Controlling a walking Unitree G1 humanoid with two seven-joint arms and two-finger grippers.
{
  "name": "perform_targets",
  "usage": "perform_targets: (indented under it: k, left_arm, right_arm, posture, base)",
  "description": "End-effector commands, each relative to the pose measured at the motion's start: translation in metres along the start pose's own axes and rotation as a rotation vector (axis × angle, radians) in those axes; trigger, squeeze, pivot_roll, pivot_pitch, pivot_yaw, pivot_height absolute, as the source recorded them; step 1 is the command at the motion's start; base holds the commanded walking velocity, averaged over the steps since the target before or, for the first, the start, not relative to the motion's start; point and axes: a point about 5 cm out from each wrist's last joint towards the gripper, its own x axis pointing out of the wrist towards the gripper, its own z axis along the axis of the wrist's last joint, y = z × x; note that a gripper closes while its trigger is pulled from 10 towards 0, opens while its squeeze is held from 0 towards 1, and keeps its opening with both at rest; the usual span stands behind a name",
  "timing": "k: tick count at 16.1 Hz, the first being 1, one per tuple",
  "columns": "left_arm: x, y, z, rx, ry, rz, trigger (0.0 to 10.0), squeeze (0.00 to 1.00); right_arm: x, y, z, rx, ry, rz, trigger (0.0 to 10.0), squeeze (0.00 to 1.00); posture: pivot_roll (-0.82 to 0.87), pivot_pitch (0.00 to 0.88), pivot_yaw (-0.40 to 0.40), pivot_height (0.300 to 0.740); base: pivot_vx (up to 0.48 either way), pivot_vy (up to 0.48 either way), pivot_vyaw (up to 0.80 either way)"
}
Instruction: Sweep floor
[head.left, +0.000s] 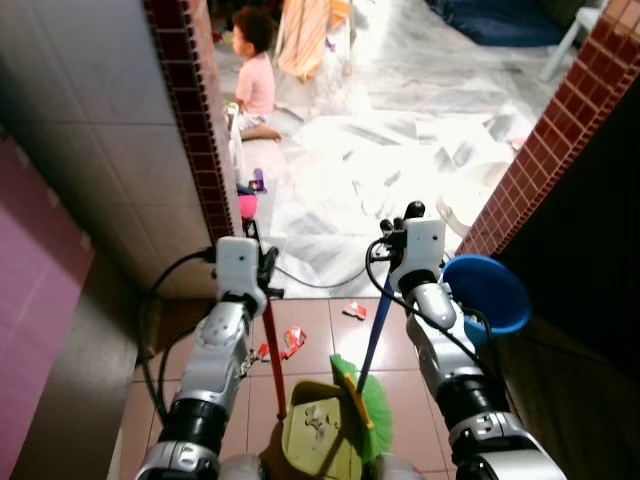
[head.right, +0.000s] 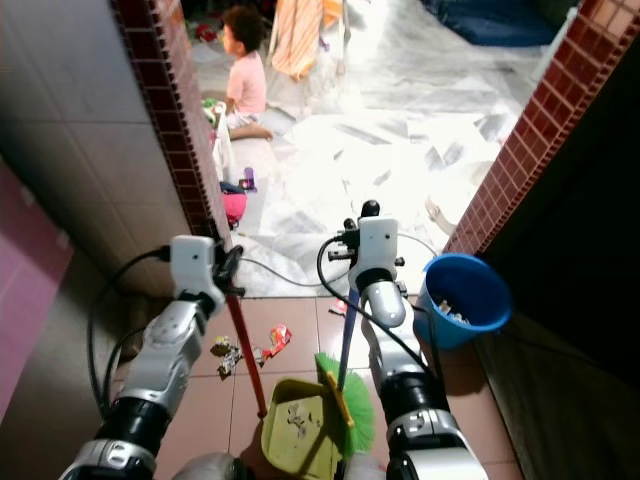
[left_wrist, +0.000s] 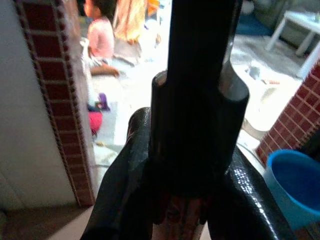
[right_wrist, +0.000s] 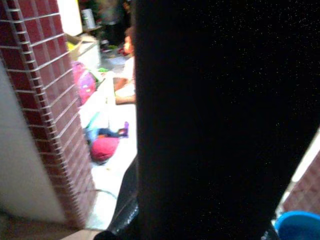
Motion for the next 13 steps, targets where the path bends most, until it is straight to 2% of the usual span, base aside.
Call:
perform_targets:
  k: [1, 2, 4, 9, 13]
  left_arm:
    - [0.005, -0.002, 0.032, 0.004, -0.157, 0.002, 10.0, 0.00]
    - [0.005, 0.002, 0.033, 0.003, -0.164, 0.026, 10.0, 0.00]
    - [0.006, 0.005, 0.033, 0.009, -0.162, 0.036, 10.0, 0.00]
    - [0.008, -0.003, 0.041, -0.007, -0.192, -0.022, 10.0, 0.00]
    - [0.006, -0.007, 0.039, -0.013, -0.187, -0.038, 10.0, 0.00]
  right_arm:
    - [-0.002, -0.021, 0.008, -0.109, -0.050, -0.068, 10.0, 0.00]
    - [-0.003, -0.032, 0.014, -0.165, -0.090, -0.107, 10.0, 0.00]
    - [-0.005, -0.040, 0.019, -0.227, -0.118, -0.136, 10.0, 0.00]
    - [-0.005, -0.032, 0.011, -0.157, -0.077, -0.135, 10.0, 0.00]
    - [-0.006, -0.027, 0.006, -0.143, -0.053, -0.124, 10.0, 0.00]
  posture:
    - [-0.04, 0.000, 0.010, 0.740]
    - [-0.04, 0.000, 0.015, 0.740]
    - [-0.05, 0.000, 0.021, 0.740]
    - [-0.05, 0.000, 0.030, 0.740]
    - [-0.05, 0.000, 0.030, 0.740]
  base:
    - [0.000, 0.000, 0.00]
    - [0.000, 0.000, 0.00]
    - [0.000, 0.000, 0.00]
    - [0.000, 0.000, 0.00]
    - [0.000, 0.000, -0.63]
